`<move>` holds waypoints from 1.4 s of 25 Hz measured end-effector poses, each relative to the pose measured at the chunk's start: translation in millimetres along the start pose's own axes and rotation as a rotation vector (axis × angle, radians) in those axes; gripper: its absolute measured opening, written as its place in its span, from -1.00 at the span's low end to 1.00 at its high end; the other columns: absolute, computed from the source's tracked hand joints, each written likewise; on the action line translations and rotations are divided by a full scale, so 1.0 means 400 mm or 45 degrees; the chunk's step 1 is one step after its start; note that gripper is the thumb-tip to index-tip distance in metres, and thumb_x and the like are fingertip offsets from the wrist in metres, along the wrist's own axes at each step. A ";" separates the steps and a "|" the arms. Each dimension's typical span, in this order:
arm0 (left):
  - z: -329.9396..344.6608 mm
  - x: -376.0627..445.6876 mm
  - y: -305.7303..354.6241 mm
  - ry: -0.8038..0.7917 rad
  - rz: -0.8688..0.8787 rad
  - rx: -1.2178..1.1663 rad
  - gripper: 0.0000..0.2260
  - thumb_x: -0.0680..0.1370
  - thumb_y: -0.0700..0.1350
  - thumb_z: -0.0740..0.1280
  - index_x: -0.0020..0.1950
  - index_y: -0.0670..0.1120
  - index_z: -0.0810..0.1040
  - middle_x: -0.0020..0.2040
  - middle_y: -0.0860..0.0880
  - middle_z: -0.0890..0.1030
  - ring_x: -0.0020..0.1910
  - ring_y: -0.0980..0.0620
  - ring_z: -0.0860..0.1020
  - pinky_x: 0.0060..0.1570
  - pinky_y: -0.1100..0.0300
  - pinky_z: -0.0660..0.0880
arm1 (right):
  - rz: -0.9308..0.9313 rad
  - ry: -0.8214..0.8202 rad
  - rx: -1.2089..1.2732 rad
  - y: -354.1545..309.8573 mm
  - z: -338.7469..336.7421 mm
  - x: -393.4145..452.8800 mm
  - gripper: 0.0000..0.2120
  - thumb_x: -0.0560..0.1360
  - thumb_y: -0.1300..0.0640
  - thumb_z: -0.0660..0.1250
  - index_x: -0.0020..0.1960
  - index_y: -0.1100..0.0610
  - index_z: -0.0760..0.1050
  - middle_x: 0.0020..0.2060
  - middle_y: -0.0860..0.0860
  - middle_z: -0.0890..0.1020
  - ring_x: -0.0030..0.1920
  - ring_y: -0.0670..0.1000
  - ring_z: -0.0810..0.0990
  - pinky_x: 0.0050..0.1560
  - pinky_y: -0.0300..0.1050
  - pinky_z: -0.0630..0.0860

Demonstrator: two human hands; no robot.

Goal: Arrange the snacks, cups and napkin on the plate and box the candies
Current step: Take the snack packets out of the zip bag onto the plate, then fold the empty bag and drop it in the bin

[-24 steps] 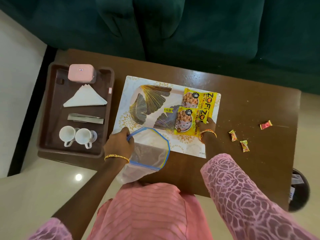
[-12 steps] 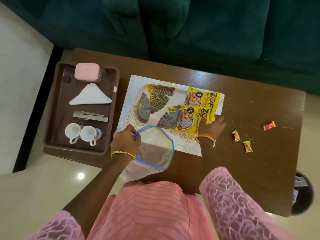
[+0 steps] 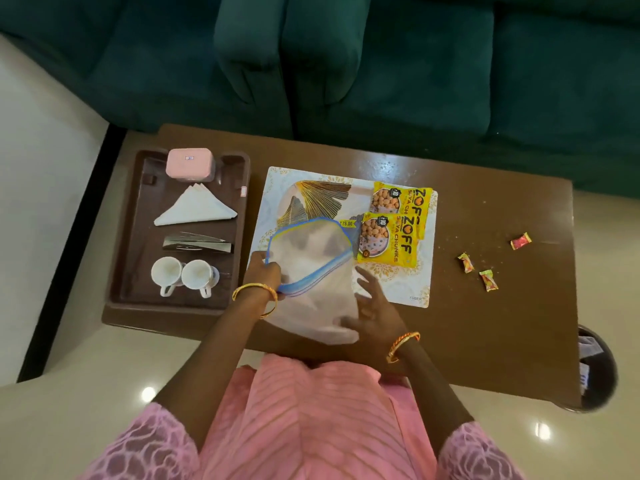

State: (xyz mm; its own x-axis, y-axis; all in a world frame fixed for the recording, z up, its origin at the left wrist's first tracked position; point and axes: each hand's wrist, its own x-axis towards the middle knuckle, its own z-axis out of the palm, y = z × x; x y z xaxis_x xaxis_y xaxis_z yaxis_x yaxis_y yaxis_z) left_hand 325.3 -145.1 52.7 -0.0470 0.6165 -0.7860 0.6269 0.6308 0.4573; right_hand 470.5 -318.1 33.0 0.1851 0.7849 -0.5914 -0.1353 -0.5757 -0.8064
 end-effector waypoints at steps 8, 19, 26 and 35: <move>-0.102 -0.051 -0.011 -0.251 -0.102 0.024 -0.78 0.53 -0.27 0.05 0.14 -0.22 0.36 -0.34 -0.15 0.50 -0.73 0.07 0.43 -0.68 0.41 0.36 | -0.016 0.213 -0.192 -0.046 0.037 0.057 -0.23 0.25 0.09 0.58 0.35 -0.06 0.28 0.31 -0.14 0.35 0.34 -0.10 0.27 0.30 -0.13 0.28; -0.211 -0.105 -0.006 -0.406 -0.246 -0.728 -0.79 0.56 -0.18 0.03 -0.20 -0.19 0.37 -0.71 -0.04 0.39 -0.77 0.15 0.33 -0.69 0.48 0.28 | 0.104 -0.038 0.539 -0.031 0.184 0.002 -0.31 0.31 0.39 0.47 0.31 0.03 0.27 0.10 0.08 0.61 0.08 0.09 0.60 0.06 0.05 0.55; -0.271 -0.075 0.003 -0.327 0.107 -0.590 -0.55 0.46 0.21 0.25 0.10 -0.14 0.51 -0.20 -0.07 0.66 -0.26 -0.01 0.61 -0.34 0.22 0.53 | -0.086 0.367 0.322 -0.105 0.192 -0.012 -0.91 0.53 0.30 0.27 -0.04 0.28 0.55 -0.32 0.06 0.65 -0.38 -0.10 0.68 -0.36 -0.26 0.60; -0.286 -0.026 -0.092 -0.668 0.121 -0.269 -0.03 0.14 0.20 0.55 0.44 -0.07 0.23 0.34 -0.17 0.47 0.16 -0.19 0.55 0.07 -0.12 0.55 | -0.102 0.428 0.512 -0.125 0.160 -0.070 -0.83 0.55 0.26 0.24 -0.19 0.13 0.53 -0.50 -0.08 0.65 -0.51 -0.15 0.57 -0.48 -0.36 0.48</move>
State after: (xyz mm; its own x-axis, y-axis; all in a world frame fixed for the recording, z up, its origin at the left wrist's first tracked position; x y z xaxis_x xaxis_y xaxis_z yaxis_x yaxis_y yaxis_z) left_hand 213.7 -121.1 91.6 0.4281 0.3925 -0.8141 0.4377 0.6981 0.5667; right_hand 409.8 -296.8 89.9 0.5027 0.6680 -0.5486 -0.4586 -0.3319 -0.8243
